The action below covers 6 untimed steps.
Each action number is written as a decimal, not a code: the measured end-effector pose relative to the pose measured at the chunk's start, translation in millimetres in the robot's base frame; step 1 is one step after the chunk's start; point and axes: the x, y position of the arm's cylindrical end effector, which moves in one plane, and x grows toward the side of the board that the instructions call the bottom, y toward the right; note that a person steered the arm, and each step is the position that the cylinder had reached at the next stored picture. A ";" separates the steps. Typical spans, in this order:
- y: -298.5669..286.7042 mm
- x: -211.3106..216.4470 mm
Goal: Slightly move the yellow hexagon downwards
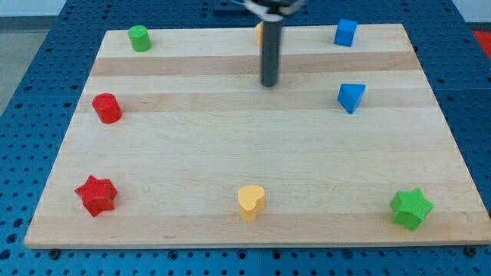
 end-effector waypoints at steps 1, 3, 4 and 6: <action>-75.4 -17.4; -106.9 -126.0; -89.6 -148.1; 27.1 -147.3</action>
